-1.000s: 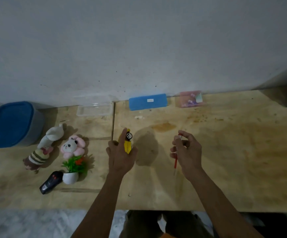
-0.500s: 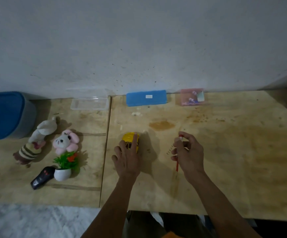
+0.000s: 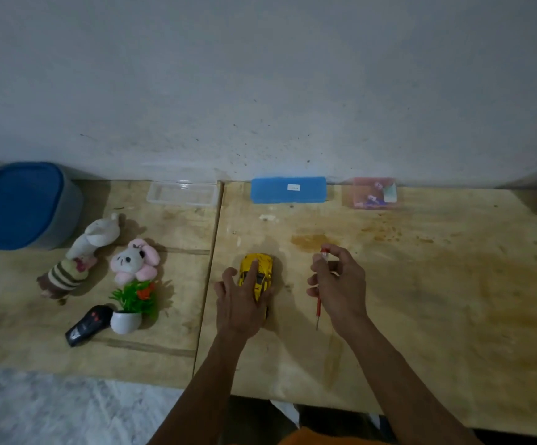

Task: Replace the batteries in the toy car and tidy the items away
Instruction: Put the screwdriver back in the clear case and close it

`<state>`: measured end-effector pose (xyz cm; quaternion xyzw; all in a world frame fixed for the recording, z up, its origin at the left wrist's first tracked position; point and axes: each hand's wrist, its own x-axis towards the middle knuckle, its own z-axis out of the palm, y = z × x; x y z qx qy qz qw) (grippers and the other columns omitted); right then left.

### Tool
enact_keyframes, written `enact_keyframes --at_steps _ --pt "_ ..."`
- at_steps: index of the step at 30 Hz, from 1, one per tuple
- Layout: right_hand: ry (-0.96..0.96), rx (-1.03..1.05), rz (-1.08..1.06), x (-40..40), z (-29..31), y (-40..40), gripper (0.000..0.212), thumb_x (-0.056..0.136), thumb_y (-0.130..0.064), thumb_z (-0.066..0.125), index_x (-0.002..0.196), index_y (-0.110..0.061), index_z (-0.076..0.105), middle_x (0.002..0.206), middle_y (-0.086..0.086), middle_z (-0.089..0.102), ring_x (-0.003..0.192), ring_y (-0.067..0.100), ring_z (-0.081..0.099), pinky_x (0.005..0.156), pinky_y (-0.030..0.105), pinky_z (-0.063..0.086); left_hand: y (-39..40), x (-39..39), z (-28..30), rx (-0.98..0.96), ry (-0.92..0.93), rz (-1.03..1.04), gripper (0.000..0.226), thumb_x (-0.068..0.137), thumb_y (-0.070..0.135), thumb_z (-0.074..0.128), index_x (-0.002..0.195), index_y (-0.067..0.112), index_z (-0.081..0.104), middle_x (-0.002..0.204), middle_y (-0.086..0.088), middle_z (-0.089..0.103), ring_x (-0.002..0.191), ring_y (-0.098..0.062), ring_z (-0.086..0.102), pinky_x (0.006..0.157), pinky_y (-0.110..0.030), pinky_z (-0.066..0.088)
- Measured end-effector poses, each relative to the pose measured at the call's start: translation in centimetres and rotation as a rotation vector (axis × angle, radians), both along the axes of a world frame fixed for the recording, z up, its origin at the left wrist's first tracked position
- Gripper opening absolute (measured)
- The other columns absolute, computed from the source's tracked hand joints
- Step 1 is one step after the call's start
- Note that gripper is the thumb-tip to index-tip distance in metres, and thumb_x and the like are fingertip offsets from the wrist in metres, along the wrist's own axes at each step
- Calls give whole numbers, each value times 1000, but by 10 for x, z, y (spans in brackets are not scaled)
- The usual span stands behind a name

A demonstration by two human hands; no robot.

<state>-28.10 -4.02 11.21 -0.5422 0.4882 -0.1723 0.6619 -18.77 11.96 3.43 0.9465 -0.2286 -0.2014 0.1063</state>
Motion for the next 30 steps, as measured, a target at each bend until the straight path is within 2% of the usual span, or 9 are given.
enact_keyframes --at_steps 7,10,13,15,18,21,25,28,30 --pt "-4 -11 0 42 2 24 16 99 -20 60 114 -22 65 81 10 68 55 17 59 47 29 50 21 20 12 -142 57 27 76 90 74 29 156 35 29 145 -12 30 127 -36 33 101 -47 39" --pt "-17 -48 12 77 2 42 14 99 -23 59 110 -28 66 81 7 69 59 18 60 50 29 49 42 53 25 -254 59 36 70 93 64 37 154 29 35 140 -14 37 125 -35 39 100 -48 41" --pt "-56 -49 -4 120 6 65 12 99 -23 59 109 -27 65 81 4 70 61 19 65 59 35 55 72 106 34 -335 -44 24 67 92 58 47 147 20 47 132 -19 49 119 -36 49 97 -48 47" --pt "-71 -37 -59 150 8 80 13 98 -23 60 111 -25 62 84 2 74 72 16 72 69 36 59 87 148 43 -331 -91 21 65 92 53 57 147 20 45 135 -18 51 123 -34 48 99 -49 45" --pt "-81 -39 -170 197 5 94 13 95 -26 65 106 -24 60 88 0 78 86 13 73 81 37 56 99 209 56 -366 -98 59 63 92 38 68 147 17 45 138 -20 50 126 -36 47 100 -50 46" --pt "-151 -24 -305 241 -5 104 14 89 -17 72 96 -22 61 89 9 75 82 21 71 73 36 55 101 269 49 -338 -118 31 68 87 43 59 145 10 47 130 -23 54 119 -42 51 98 -51 43" --pt "-215 -11 -413 286 -19 109 17 87 -8 74 91 -17 61 82 8 71 75 21 69 73 38 56 94 319 27 -275 -25 9 78 85 50 54 149 8 41 134 -25 51 121 -45 46 100 -52 39" --pt "-83 -329 -317 303 -29 106 15 87 -18 76 96 -15 63 87 7 73 80 22 71 75 42 60 84 337 13 -258 33 12 78 90 40 69 153 9 35 142 -25 44 128 -44 40 103 -52 38" --pt "-50 -598 -103 311 -32 101 16 90 -18 73 100 -12 63 87 0 71 81 13 69 75 25 57 79 346 0 -231 49 15 83 89 40 71 155 10 31 144 -23 44 130 -42 40 105 -50 37"
